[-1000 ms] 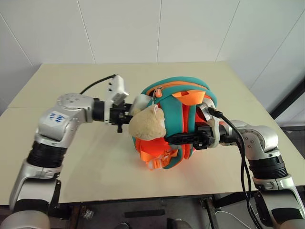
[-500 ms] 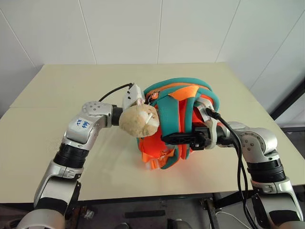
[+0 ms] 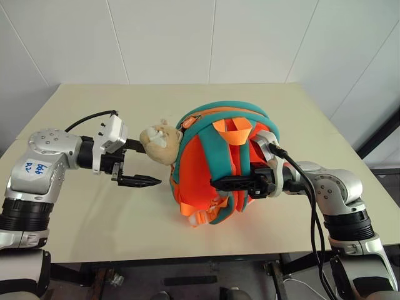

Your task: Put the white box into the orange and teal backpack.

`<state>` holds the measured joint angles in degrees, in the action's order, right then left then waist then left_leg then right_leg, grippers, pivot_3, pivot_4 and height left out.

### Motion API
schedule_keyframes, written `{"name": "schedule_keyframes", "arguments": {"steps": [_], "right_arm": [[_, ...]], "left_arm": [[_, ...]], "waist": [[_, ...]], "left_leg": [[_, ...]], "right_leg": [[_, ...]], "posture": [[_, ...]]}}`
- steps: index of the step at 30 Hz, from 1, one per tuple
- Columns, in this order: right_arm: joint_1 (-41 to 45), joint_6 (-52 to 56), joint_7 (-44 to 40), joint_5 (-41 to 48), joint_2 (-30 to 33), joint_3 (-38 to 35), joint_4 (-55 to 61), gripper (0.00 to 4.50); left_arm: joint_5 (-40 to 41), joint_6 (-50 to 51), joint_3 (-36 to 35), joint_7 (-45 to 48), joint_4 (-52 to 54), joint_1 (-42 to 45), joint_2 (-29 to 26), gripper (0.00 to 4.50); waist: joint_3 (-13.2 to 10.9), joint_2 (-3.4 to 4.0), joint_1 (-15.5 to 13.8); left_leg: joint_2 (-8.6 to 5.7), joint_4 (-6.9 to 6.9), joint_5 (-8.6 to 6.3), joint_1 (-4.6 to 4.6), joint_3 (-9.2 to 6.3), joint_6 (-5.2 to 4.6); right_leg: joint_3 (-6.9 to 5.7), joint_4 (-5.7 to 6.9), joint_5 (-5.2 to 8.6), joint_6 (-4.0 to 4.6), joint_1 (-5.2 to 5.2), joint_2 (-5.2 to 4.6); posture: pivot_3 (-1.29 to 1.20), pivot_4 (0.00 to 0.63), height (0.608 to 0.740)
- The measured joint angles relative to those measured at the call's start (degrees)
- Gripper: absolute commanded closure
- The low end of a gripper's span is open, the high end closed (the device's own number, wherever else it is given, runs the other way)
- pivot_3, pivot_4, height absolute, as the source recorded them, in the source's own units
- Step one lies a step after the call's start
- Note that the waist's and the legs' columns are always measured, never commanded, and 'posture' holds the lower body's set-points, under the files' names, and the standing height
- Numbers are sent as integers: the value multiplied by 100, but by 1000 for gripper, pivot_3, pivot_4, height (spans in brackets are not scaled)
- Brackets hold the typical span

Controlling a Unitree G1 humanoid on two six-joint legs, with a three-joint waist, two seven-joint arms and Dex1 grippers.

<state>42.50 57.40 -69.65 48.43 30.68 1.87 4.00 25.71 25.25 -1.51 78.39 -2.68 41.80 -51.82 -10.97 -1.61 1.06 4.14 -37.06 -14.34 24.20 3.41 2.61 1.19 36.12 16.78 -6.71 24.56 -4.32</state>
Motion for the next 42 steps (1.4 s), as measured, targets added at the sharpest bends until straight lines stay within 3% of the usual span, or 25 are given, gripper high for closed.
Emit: {"name": "schedule_keyframes", "arguments": {"steps": [6, 10, 16, 20, 25, 29, 35, 42], "right_arm": [[3, -15, 1, -8, 0, 1, -127, 4500], [6, -31, 1, -13, 0, 3, -160, 4500], [5, -75, 5, -14, 0, 3, -164, 4500], [4, -78, 21, -12, 0, 3, -163, 4500], [-7, -77, 47, -8, 0, 3, -152, 4500], [-22, -75, 58, -3, 3, 2, -131, 4500], [-40, -74, 70, 0, 3, 2, -125, 4500], [-45, -74, 70, -1, 6, 3, -124, 4500]], "left_arm": [[124, 162, -208, -378, 369, -257, 74, 13], [183, 241, -209, -544, 477, -372, 193, 882], [158, 99, -250, -868, 473, -394, 359, 2735], [167, 53, -322, -1207, 372, -302, 607, 2735], [763, 672, -641, -1170, 607, -378, 559, 2735], [931, 1157, -649, -1132, 762, -465, 308, 1862], [1038, 1266, -720, -1120, 931, -585, 237, 38], [1196, 1144, -1005, -1361, 932, -586, 388, 38]], "waist": [[0, 0, -19], [0, 0, -24], [0, 0, -46], [0, 0, -77], [0, 0, -68], [0, 0, -77], [0, 0, -73], [0, 0, -84]], "left_leg": [[0, -2, 0, -2, 0, 0], [0, -5, 0, -3, 0, 0], [0, -5, 0, -3, 0, 0], [0, -6, 0, -2, 0, 0], [0, -2, 0, -3, 2, 0], [0, -6, 0, -4, 2, 0], [0, -5, 0, -5, 2, 1], [0, -9, 0, -5, 3, 0]], "right_leg": [[2, 6, 0, 0, 0, 0], [3, 11, 0, 0, 1, 1], [3, 11, 0, 0, 1, 1], [3, 12, 0, -1, 1, 1], [5, 11, 0, -1, 2, 1], [5, 12, 0, -1, 1, 1], [6, 13, 0, 0, 1, 1], [8, 14, -1, -1, 0, 2]], "posture": [[0, 150, 740], [0, 150, 740], [0, 150, 740], [0, 150, 740], [0, 150, 740], [0, 150, 740], [0, 150, 740], [0, 150, 740]]}}
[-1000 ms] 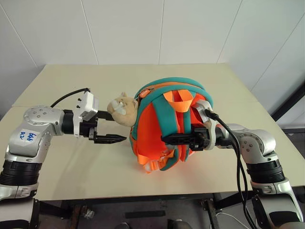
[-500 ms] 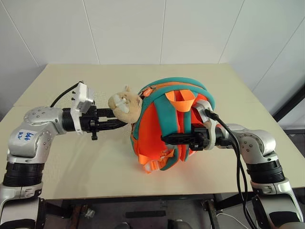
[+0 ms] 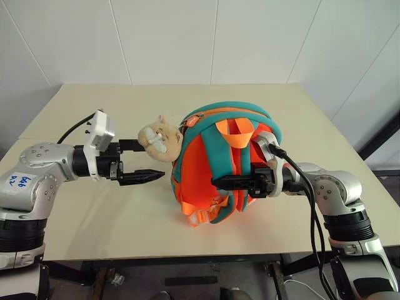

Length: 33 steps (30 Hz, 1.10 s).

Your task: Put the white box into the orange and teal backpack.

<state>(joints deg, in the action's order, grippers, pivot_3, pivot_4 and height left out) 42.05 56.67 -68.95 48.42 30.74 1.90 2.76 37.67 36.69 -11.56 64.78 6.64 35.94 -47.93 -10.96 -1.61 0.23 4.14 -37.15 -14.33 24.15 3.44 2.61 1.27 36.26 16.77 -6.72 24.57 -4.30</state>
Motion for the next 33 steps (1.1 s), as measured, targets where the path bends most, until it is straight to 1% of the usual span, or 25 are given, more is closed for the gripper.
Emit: {"name": "schedule_keyframes", "arguments": {"steps": [6, 11, 14, 17, 22, 24, 26, 29, 31, 33], "right_arm": [[-42, 0, 0, 0, 0, 4, 2, 4500], [-45, 1, 9, 0, 0, 4, 4, 4500], [-45, 1, 18, 0, 0, 4, 7, 4500], [-46, 1, 37, 0, 0, 4, 11, 4500], [-53, 1, 53, -1, 0, 4, 14, 4500], [-68, 1, 60, -1, 0, 4, 30, 4500], [-84, 1, 73, -1, 0, 6, 50, 4500], [-129, 1, 106, -1, 0, 7, 119, 4500], [-144, 1, 119, 0, 0, 7, 134, 4500], [-146, 1, 170, 1, -10, 7, 165, 4500]], "left_arm": [[272, 144, -101, -358, 105, 70, 238, 38], [329, 180, -98, -535, 165, 83, 363, 38], [332, 164, -87, -602, 165, 87, 503, 596], [384, 161, -89, -660, 165, 139, 643, 1498], [436, 161, -107, -700, 152, 172, 605, 2846], [416, 158, -111, -676, 132, 172, 450, 3147], [334, 110, -116, -566, 37, 168, 196, 3147], [-68, -245, -70, -199, -341, 33, -323, 3147], [-305, -477, 28, -30, -576, -52, -461, 3147], [-759, -1032, 269, 147, -923, -192, -562, 3147]], "waist": [[0, 0, 0], [0, 0, 4], [0, 0, -1], [0, 0, -2], [0, 0, 7], [0, 0, 8], [0, 0, 9], [0, 0, 22], [0, 0, 6], [0, 1, 1]], "left_leg": [[0, 0, 0, 0, 0, 0], [0, 1, 0, -2, 0, 1], [0, -3, 0, -2, 0, 1], [0, -3, 0, -1, 0, 1], [0, -1, 0, -2, 0, 1], [0, 0, 0, -2, 0, 1], [0, 0, 0, -3, 1, 1], [0, 3, 0, -8, 6, 1], [0, 3, 0, -7, 6, 1], [0, 2, 0, -7, 8, 1]], "right_leg": [[1, 2, 0, 0, 0, 0], [2, 5, 0, 0, 1, 1], [3, 5, 0, 0, -1, 0], [3, 6, 0, -1, -1, 1], [4, 5, 0, -1, 0, 1], [4, 5, 0, -1, 1, 1], [4, 5, 0, -1, 1, 1], [5, 4, 0, 1, 1, 1], [5, 3, 1, 2, 1, 1], [6, 1, 1, 2, 0, 1]], "posture": [[0, 150, 740], [0, 150, 740], [0, 150, 740], [0, 150, 740], [0, 150, 740], [0, 150, 740], [0, 150, 740], [0, 150, 740], [0, 150, 740], [0, 150, 740]]}}
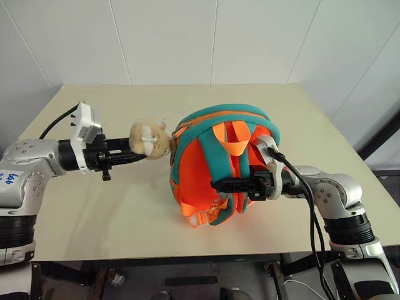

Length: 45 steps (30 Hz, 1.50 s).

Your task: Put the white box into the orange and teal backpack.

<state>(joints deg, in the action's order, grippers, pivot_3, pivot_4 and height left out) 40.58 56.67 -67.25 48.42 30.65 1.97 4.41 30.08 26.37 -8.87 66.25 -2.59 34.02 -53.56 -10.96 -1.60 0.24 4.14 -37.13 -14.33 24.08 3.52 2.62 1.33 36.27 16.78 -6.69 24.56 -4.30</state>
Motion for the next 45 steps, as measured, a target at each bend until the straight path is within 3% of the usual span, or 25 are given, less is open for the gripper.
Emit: {"name": "schedule_keyframes", "arguments": {"steps": [13, 23, 24, 30, 34, 38, 45], "right_arm": [[-516, 89, 571, 279, -17, -201, 470, 4500], [-820, 77, 1030, 448, -51, -392, 740, 4500], [-849, 76, 1081, 465, -46, -455, 776, 4500], [-1184, -80, 1174, 482, 471, -869, 1276, 2567], [-1652, -567, 1047, 302, 1032, -1252, 1766, 1243], [-2073, -990, 892, 200, 1398, -1716, 1800, 23], [-2695, -1936, 460, -463, 1835, -2091, 1217, 23]], "left_arm": [[-1506, -1575, 1527, 248, -803, -909, 912, 3147], [-1514, -1689, 1277, 239, -954, -918, 895, 3147], [-1476, -1654, 1198, 236, -910, -918, 840, 2782], [-1191, -1224, 625, 243, -269, -1104, 392, 1148], [-815, -888, 232, 477, 327, -1671, 13, 0], [-386, -371, -167, 530, 919, -1919, -201, 0], [-102, 14, -461, -46, 1312, -1991, 87, 0]], "waist": [[2, -3, -7], [5, -7, -1], [5, -8, -2], [4, -7, -14], [4, -7, -10], [4, -7, -4], [4, -8, -6]], "left_leg": [[1, 0, -2, 3, 4, -4], [2, -2, -3, 1, 6, -5], [2, 0, -3, 2, 6, -5], [2, 4, -7, 6, 6, -10], [2, 10, -10, 4, 8, -11], [2, 6, -11, 0, 12, -12], [0, -1, -9, -4, 17, -15]], "right_leg": [[6, -4, -1, 0, 2, 0], [9, 2, -4, 2, 2, 0], [9, 1, -4, 2, 3, 0], [9, -16, -4, 2, 1, -2], [10, -27, -3, 2, -1, -2], [14, -27, -5, 3, -4, -3], [23, -29, -16, -1, -8, -2]], "posture": [[0, 150, 740], [0, 150, 740], [0, 150, 740], [0, 150, 740], [0, 150, 740], [0, 150, 740], [0, 150, 740]]}}
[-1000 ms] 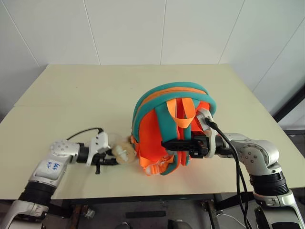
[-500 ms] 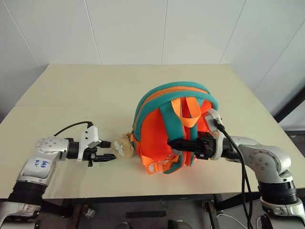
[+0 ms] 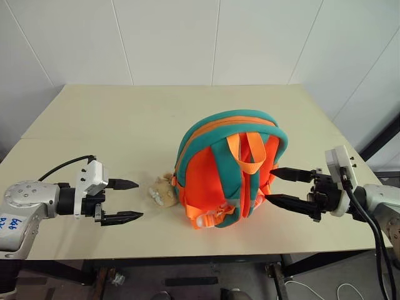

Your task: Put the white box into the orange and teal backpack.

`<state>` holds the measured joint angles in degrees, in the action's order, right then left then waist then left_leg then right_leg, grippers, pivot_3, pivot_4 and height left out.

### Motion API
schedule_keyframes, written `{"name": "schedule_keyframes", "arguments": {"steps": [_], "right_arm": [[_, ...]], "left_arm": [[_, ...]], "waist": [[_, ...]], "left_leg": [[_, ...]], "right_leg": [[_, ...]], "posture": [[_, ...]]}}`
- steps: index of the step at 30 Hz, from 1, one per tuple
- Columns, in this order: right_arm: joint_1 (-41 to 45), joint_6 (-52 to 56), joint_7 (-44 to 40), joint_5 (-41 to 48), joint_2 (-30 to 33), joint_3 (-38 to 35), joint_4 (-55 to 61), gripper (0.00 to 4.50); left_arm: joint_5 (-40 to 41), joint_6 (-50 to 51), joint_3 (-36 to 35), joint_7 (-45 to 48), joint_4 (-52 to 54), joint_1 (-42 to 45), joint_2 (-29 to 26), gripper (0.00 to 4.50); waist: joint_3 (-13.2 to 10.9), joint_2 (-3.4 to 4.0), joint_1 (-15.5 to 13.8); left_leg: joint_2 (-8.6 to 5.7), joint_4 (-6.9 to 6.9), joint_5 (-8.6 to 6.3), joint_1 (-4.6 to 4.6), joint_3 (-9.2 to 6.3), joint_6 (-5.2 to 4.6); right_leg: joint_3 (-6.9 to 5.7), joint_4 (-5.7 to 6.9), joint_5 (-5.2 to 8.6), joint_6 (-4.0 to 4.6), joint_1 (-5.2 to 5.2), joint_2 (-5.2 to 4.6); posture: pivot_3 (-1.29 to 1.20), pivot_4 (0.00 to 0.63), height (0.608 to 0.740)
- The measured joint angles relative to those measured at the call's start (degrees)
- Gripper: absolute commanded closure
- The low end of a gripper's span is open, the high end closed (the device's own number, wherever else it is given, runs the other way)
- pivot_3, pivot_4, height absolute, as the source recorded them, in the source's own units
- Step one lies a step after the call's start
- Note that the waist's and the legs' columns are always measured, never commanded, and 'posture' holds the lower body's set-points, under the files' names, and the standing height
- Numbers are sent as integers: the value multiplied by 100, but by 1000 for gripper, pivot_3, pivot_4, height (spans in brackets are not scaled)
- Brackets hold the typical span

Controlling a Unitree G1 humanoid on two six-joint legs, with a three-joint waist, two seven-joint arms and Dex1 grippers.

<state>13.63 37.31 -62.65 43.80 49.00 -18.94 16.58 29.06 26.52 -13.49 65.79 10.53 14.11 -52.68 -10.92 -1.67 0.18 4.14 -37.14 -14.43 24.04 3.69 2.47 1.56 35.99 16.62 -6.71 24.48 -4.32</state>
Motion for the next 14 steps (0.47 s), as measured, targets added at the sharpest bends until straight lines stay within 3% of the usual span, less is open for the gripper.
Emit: {"name": "schedule_keyframes", "arguments": {"steps": [9, 14], "right_arm": [[233, -1340, -591, -1008, 352, 102, -1385, 23], [548, -1862, -500, -1448, 192, 410, -1750, 23]], "left_arm": [[113, 129, 296, -95, -82, 937, 141, 0], [114, 228, 381, -68, -151, 854, 152, 0]], "waist": [[0, 0, 11], [0, 1, 97]], "left_leg": [[-3, 0, 4, -11, 15, -1], [-2, 6, 4, -14, 24, -1]], "right_leg": [[16, 1, -9, -9, -2, 3], [26, 1, -9, -10, 0, 4]], "posture": [[0, 150, 740], [0, 150, 740]]}}
